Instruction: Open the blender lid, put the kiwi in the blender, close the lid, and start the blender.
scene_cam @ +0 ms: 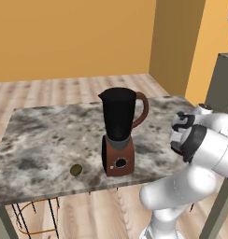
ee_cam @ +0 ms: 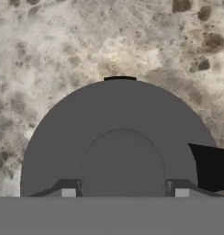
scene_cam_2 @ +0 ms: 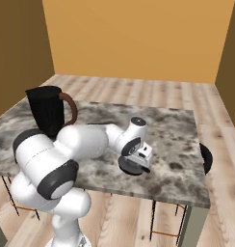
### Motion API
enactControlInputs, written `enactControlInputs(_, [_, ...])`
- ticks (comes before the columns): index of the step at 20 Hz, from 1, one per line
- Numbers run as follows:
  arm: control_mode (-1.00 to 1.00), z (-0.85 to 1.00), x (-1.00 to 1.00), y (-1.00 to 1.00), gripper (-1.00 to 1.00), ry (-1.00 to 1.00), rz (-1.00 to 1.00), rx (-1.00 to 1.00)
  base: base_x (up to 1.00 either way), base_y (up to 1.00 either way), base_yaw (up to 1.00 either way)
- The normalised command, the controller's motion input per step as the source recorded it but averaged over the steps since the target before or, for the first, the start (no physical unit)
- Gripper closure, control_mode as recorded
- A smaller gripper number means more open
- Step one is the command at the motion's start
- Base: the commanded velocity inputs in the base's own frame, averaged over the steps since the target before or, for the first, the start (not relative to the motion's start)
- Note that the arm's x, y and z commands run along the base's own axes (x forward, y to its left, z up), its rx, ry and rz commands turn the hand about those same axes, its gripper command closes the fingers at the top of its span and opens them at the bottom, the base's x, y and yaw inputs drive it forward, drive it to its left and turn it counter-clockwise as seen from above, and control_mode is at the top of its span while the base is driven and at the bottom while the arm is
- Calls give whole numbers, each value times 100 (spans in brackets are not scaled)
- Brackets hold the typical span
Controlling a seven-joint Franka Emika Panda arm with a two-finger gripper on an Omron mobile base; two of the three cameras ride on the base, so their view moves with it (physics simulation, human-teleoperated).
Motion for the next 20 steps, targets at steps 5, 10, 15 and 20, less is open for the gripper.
enactControlInputs(5, [-100, -32, 18, 16, -100, 0, 0, 0, 0, 0, 0])
enactControlInputs(10, [-100, -35, 12, 15, -100, 0, -1, 0, 0, 0, 0])
enactControlInputs(15, [-100, -11, 7, 8, -100, 0, 0, 0, 0, 0, 0])
enactControlInputs(20, [-100, 7, -1, 3, -100, -1, 0, 0, 0, 0, 0])
